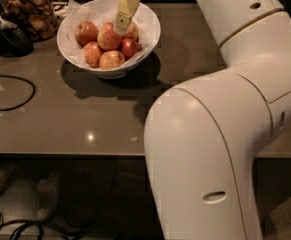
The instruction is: Pick apple from white bowl
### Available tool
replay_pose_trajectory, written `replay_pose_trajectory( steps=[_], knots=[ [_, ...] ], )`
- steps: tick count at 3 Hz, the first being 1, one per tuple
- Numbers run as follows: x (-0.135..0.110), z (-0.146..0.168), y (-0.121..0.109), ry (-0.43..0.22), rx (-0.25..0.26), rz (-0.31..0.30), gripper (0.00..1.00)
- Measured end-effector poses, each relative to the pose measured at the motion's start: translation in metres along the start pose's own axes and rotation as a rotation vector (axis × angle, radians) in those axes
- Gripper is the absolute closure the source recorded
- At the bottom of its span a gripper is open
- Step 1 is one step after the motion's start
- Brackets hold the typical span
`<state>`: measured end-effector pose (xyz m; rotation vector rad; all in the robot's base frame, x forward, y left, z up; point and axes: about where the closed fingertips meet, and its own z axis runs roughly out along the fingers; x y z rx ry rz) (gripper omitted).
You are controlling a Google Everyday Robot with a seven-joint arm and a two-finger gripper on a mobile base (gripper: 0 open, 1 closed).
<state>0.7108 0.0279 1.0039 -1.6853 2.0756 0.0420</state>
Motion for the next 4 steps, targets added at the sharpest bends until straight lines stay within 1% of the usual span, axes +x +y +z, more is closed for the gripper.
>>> replay_pose_trajectory(
  steps=[1,2,3,4],
  knots=[
    [-0.016,0.0,0.009,-0.022,-0.026,0.007,0.07],
    [-0.035,0.004,0.018,-0.036,-0.053,0.015,0.08],
    [-0.048,0.016,0.023,-0.036,-0.077,0.024,0.06],
    [-0.054,0.032,0.023,-0.014,-0.086,0.042,0.07]
  ],
)
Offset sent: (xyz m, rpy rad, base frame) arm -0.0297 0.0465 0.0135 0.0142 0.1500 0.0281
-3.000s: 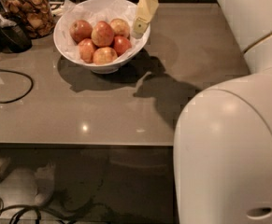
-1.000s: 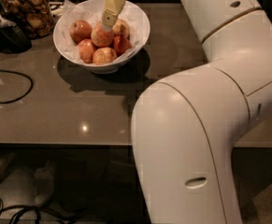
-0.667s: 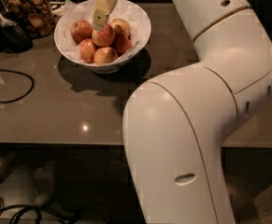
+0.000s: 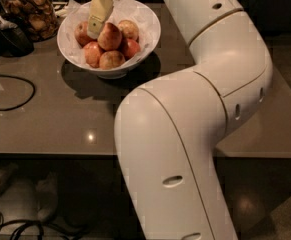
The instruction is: Pick apple from white bowl
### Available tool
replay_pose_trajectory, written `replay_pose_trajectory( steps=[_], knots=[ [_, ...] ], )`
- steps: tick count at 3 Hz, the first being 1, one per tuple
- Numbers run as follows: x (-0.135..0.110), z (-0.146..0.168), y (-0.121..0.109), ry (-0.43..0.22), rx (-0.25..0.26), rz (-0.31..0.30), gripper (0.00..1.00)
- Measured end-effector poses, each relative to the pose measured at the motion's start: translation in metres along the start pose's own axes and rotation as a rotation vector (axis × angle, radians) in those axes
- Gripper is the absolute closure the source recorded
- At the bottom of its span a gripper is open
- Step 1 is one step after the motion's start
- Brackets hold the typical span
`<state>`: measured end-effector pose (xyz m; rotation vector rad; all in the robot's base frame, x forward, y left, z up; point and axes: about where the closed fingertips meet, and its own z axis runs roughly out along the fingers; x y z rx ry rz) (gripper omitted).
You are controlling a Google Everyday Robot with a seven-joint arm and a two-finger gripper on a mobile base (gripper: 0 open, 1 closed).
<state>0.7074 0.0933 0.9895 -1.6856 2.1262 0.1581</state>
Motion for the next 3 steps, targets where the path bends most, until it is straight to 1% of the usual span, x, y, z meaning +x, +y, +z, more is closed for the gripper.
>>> replay_pose_trajectory(
  steps=[1,3],
  knots=[
    [0.002,0.013,-0.005,0.025,0.0,0.021,0.07],
    [0.03,0.037,-0.017,0.096,-0.005,0.081,0.16]
  ],
)
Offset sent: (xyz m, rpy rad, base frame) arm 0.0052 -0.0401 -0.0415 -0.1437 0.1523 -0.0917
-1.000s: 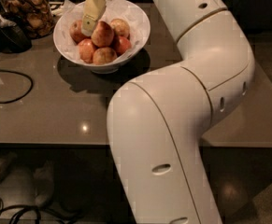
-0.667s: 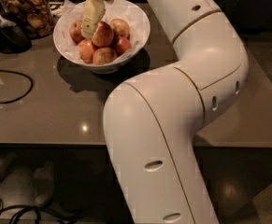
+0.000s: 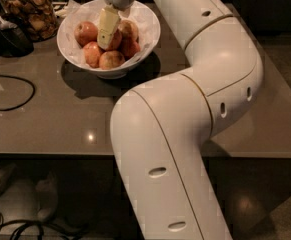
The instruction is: Pick apple from white bowl
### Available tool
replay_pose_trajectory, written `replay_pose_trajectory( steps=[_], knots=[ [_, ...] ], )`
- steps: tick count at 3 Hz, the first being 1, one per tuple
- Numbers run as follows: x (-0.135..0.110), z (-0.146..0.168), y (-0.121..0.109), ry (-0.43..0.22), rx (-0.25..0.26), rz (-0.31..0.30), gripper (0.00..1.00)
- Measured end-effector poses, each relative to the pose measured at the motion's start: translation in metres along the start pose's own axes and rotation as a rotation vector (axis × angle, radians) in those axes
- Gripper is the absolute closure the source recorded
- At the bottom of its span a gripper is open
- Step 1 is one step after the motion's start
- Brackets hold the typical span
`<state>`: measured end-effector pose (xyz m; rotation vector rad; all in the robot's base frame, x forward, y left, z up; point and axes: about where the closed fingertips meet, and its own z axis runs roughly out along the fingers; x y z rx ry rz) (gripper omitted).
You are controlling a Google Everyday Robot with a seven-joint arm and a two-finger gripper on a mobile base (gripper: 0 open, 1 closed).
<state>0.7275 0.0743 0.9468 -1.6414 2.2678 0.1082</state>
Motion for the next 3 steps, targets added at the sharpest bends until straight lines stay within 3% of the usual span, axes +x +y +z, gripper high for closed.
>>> replay_pose_trajectory(
  steps=[2,3],
  knots=[
    [0.013,0.019,-0.008,0.046,-0.005,0.021,0.14],
    [0.01,0.02,-0.008,0.054,-0.001,0.011,0.3]
  ],
)
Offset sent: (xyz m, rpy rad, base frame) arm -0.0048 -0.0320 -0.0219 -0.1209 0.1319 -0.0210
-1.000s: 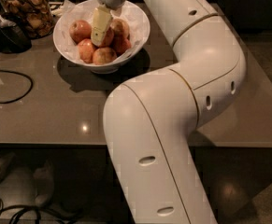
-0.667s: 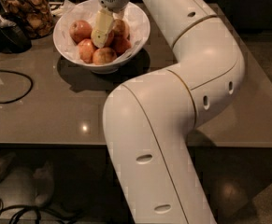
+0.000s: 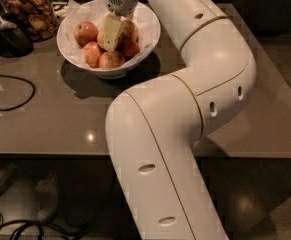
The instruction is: Pick apple from white bowl
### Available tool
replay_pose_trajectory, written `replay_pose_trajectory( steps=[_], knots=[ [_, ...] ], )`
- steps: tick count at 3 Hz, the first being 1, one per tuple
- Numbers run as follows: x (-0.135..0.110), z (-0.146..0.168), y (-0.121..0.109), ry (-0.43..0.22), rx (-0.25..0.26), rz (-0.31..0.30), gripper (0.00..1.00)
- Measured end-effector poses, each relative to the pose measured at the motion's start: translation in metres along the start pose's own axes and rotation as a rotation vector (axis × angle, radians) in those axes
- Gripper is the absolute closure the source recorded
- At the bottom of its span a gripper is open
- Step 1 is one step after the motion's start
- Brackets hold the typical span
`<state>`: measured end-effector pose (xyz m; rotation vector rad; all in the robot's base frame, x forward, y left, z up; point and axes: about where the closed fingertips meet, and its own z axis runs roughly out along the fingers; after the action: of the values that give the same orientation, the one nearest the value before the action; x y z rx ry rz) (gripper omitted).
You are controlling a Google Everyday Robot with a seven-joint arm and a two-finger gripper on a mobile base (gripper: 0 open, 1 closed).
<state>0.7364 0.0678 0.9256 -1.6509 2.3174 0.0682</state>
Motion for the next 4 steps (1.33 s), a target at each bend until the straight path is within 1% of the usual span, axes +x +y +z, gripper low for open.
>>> replay_pose_trajectory(
  steps=[2,3,4],
  knots=[
    [-0.002,-0.009,0.001,0.006,0.018,-0.009,0.3],
    [-0.003,-0.02,0.001,0.004,0.037,-0.01,0.14],
    [-0.009,-0.015,-0.004,-0.018,0.052,-0.011,0.0]
  ],
)
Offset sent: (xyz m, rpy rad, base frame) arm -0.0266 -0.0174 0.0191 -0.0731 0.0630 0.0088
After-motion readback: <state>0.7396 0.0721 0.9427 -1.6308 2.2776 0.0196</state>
